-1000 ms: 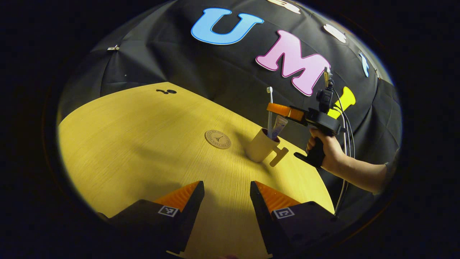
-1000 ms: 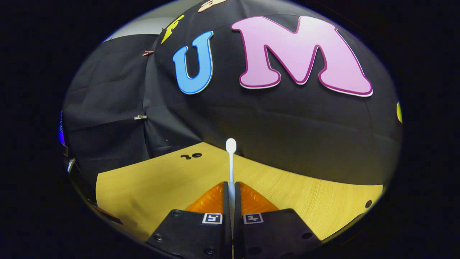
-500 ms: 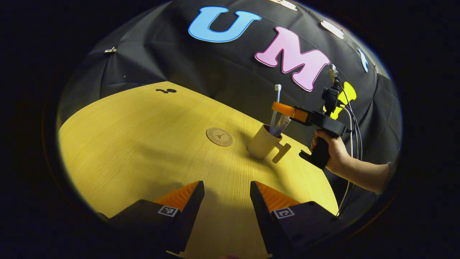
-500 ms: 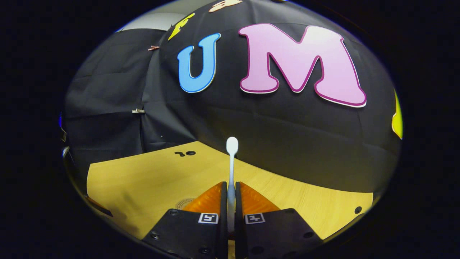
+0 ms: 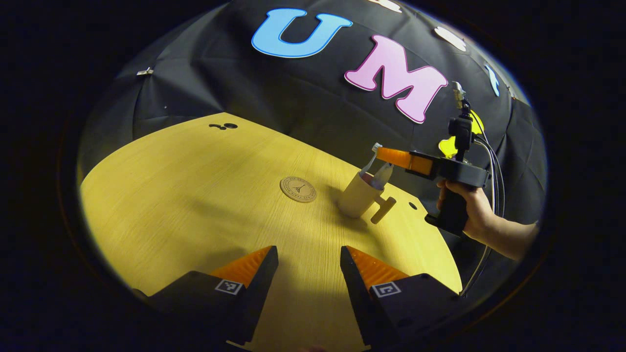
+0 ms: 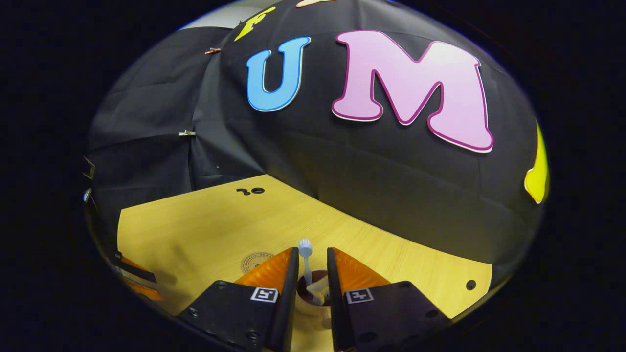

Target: Put the toothbrush and toothpaste on the desktop into the cup, then pick up the cup and place it on the coaster on the desktop.

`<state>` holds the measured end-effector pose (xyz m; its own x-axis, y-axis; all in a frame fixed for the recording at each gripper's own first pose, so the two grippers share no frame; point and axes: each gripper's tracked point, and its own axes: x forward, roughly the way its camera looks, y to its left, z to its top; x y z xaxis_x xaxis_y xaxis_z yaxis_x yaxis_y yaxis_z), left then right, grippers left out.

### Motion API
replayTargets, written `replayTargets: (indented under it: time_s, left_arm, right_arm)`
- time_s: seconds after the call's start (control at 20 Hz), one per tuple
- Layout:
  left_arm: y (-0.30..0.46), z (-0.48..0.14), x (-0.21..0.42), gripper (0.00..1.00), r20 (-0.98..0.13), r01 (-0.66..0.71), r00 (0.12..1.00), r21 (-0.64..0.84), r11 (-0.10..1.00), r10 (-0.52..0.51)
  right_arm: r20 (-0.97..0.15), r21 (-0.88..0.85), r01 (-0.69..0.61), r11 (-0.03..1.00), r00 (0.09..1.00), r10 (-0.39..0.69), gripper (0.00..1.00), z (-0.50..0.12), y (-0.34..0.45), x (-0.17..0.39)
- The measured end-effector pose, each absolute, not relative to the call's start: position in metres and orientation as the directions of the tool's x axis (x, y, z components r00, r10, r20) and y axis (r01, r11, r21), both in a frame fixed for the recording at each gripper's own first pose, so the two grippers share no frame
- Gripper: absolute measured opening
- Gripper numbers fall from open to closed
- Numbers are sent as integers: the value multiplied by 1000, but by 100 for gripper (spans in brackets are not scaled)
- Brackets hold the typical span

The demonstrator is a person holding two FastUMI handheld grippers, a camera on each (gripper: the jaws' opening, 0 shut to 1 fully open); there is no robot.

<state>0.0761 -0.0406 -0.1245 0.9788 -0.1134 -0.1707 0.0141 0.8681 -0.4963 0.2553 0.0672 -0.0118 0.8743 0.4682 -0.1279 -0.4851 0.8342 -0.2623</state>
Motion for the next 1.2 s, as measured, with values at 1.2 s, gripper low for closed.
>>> replayTargets:
  time_s: [1.2]
  left_arm:
    - [-11,-142,60,81,-197,8,973,-498,867,-122]
  right_arm:
    - [-634,-120,-435,893,725,268,53,-127,-2,239]
